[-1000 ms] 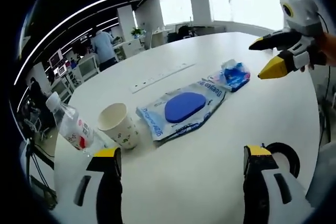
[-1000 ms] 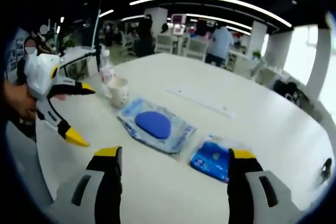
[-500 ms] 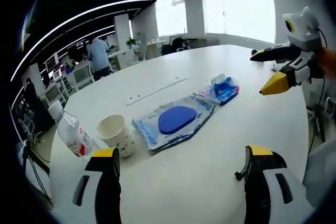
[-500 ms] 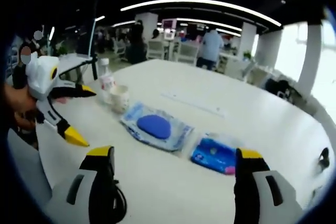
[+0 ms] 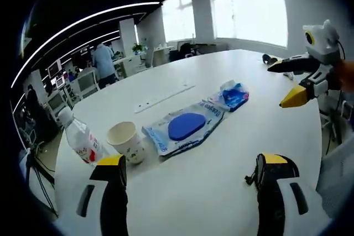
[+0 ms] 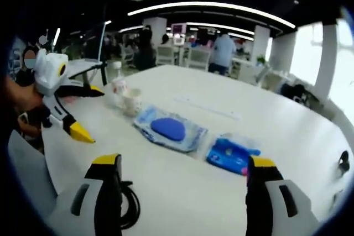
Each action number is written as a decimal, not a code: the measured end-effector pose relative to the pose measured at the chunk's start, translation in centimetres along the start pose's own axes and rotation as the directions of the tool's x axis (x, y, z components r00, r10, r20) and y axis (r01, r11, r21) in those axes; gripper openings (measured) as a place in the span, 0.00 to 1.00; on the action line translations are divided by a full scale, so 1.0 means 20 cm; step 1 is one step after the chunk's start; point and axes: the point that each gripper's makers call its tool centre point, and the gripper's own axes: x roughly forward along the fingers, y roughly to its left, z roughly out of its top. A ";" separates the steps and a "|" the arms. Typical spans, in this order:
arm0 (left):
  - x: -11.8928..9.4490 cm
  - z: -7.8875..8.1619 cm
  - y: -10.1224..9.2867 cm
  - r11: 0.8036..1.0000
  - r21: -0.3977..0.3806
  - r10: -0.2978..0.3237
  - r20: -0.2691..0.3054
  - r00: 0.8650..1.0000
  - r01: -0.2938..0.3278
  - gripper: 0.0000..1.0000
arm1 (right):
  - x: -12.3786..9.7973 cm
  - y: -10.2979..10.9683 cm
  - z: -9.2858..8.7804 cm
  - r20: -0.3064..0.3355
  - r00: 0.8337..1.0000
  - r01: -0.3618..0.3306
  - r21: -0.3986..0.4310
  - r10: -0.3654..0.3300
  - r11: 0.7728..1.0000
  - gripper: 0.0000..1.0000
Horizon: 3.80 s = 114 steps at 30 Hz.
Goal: Arrange the tabletop items into an orderly group along one side of the table until the central work area is clear of visible clutter.
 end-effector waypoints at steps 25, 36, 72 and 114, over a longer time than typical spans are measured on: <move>-0.08 -0.09 -0.17 0.999 -0.014 0.031 -0.016 0.999 -0.031 0.89 | -0.07 0.19 -0.17 0.048 0.980 -0.186 -0.098 0.191 0.978 0.67; -0.07 -0.16 -0.28 1.000 0.004 0.012 -0.033 0.999 -0.012 0.72 | -0.06 0.28 -0.31 0.016 0.968 -0.248 -0.084 0.250 0.965 0.52; 0.00 -0.44 -0.66 0.987 -0.054 -0.162 -0.226 0.961 0.153 0.23 | -0.03 0.56 -0.68 -0.195 0.901 -0.413 -0.114 0.387 0.903 0.19; 0.06 -0.41 -0.51 0.991 -0.116 -0.088 -0.259 0.962 0.059 0.05 | 0.07 0.54 -0.54 -0.202 0.914 -0.361 -0.011 0.352 0.933 0.01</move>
